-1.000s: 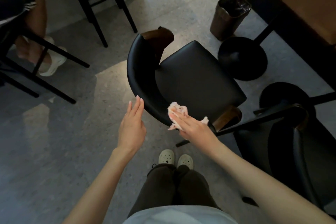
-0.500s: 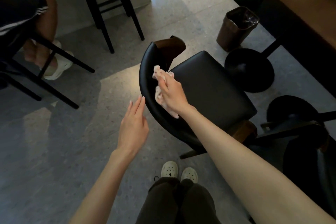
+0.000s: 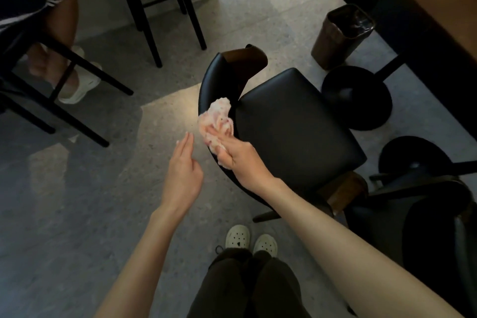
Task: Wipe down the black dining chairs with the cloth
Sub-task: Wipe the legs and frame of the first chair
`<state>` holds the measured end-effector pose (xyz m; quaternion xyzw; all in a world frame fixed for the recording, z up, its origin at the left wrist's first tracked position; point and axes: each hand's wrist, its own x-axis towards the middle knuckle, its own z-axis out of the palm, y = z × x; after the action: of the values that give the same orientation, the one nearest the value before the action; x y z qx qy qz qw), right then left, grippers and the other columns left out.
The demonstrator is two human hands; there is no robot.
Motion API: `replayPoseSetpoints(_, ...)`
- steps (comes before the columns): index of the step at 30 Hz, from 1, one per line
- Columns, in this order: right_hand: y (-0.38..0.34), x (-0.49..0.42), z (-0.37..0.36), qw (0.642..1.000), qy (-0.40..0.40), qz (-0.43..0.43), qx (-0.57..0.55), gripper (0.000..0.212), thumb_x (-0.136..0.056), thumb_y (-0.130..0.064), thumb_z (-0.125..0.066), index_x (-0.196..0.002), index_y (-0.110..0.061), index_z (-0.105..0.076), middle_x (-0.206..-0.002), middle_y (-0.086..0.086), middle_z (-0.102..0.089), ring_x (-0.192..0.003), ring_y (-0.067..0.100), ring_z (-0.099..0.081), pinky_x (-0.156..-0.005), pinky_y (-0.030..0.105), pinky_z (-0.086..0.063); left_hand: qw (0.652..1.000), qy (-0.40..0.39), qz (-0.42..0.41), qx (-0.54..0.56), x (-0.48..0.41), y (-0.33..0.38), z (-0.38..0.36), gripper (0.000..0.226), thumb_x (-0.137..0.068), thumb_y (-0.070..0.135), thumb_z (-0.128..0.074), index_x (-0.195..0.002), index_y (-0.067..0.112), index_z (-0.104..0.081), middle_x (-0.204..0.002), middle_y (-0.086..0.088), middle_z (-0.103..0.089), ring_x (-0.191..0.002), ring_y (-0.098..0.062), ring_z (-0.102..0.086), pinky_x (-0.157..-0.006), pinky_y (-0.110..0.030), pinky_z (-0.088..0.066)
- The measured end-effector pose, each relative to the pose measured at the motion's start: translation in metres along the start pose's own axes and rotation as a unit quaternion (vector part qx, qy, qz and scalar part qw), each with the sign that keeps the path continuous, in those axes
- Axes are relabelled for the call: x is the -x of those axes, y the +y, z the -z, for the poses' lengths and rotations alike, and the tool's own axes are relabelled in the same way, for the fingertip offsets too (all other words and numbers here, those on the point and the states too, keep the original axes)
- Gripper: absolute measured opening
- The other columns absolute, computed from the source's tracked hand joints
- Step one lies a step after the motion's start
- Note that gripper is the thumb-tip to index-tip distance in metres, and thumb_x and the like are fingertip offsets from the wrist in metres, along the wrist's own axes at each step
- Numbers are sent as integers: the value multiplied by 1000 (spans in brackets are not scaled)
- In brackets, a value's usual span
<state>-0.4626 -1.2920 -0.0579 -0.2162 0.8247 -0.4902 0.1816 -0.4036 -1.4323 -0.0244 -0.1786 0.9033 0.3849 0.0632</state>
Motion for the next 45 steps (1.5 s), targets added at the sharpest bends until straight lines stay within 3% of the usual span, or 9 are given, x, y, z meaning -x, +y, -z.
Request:
replayPoseSetpoints(3,-3,45,17,999,-30,14,34,31,-101,-23,-47,-126,-13,-63,-128,0,-64,-121,1,-52,-102,20,-39,999,-19,-6,31,1,6,-2,59,-96,-5,-35,-151,12,-25,-158,0,-23,-146,-10,-16,-118,-22,-10)
replayPoseSetpoints(6,-6,62,44,996,-49,-54,56,29,-98,-19,-51,-71,-15,-60,-67,-11,-54,-67,-1,-48,-66,22,-36,997,-39,6,63,3,11,-4,60,-95,-7,-35,-151,15,-28,-155,-2,-30,-145,-13,-22,-118,-24,-14)
replayPoseSetpoints(11,-24,36,78,991,90,-97,28,42,-99,-18,-52,-59,-5,-56,-55,0,-51,-52,2,-45,-53,26,-34,995,-57,10,77,4,9,0,62,-94,-8,-36,-149,20,-32,-153,5,-33,-146,-12,-20,-118,-24,-14)
replayPoseSetpoints(15,-45,-38,61,997,45,-47,33,33,-103,-35,-41,-118,-17,-65,-107,8,-67,-100,14,-62,-83,30,-47,993,-84,30,79,3,9,6,60,-95,-3,-40,-148,25,-34,-146,-5,-45,-117,-2,-55,-97,-14,-41)
replayPoseSetpoints(18,-32,-100,30,995,-4,-5,97,44,-105,-29,-35,-145,-14,-42,-153,10,-36,-145,23,-25,-118,33,-19,988,-94,57,107,2,5,8,55,-96,2,-43,-144,29,-42,-105,10,-65,-60,-1,-51,-52,-8,-38)
replayPoseSetpoints(24,-7,-108,-2,987,-6,22,157,40,-105,-17,-37,-145,-13,-42,-160,4,-19,-150,24,-1,-121,36,-2,982,-115,37,145,5,-8,11,55,-92,-4,-43,-137,27,-51,-135,11,-53,-87,4,-56,-72,1,-38)
replayPoseSetpoints(27,-12,-83,3,997,-15,16,76,39,-105,-22,-41,-142,-14,-48,-155,-1,-34,-148,18,-16,-119,30,-17,985,-39,69,153,9,-9,15,47,-93,-5,-40,-132,16,-57,-130,4,-60,-120,-9,-55,-96,-12,-38)
replayPoseSetpoints(34,-18,19,13,999,-10,-13,51,35,-104,-22,-42,-135,-12,-56,-138,-4,-54,-127,0,-41,-95,7,-29,991,14,57,120,15,1,19,44,-98,3,-41,-139,15,-46,-139,0,-52,-125,-16,-48,-108,-33,-39)
replayPoseSetpoints(45,-10,151,96,963,-110,-104,221,23,-103,-38,-37,-101,-35,-59,-91,-22,-60,-83,-5,-58,-72,19,-42,992,-55,-104,-35,34,41,-27,53,-99,7,-43,-149,18,-30,-158,4,-23,-148,-11,-7,-121,-33,-11)
